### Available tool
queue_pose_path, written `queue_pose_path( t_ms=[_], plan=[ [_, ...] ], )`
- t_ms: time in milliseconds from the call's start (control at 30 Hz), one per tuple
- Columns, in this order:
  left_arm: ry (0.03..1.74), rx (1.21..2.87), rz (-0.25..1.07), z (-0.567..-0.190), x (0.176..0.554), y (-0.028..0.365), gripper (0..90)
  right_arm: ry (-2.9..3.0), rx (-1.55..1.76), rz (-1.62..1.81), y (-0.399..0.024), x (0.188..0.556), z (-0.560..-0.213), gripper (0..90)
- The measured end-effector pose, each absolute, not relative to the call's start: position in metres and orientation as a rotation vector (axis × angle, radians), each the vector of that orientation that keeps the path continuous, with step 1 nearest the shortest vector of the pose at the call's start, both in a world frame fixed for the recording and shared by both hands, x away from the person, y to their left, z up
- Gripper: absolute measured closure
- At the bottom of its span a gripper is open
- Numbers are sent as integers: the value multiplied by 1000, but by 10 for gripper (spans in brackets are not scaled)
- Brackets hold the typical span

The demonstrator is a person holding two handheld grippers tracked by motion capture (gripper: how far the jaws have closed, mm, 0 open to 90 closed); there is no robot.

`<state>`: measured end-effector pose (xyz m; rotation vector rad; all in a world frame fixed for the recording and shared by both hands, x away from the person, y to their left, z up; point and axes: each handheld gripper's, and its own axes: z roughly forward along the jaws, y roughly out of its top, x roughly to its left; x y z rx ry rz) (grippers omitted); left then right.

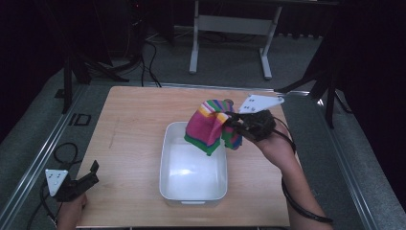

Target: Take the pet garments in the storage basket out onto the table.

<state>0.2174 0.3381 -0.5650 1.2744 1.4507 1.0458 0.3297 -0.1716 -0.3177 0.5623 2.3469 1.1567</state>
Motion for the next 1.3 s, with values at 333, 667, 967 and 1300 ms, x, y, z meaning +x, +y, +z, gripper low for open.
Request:
queue_pose_path(
  t_ms=[333, 667, 967, 1300],
  plan=[
    [1453, 1274, 1046, -565, 218, 338, 9, 2251, 709, 1112, -228, 337, -318, 806],
    [1454, 1276, 1054, -565, 218, 337, 9, 2196, 840, 1073, -278, 338, -338, 806],
    [1454, 1277, 1053, -565, 217, 337, 9, 2176, 918, 1024, -296, 342, -362, 805],
    [1452, 1275, 1049, -565, 217, 338, 9, 2212, 995, 1017, -293, 364, -414, 804]
  ],
)
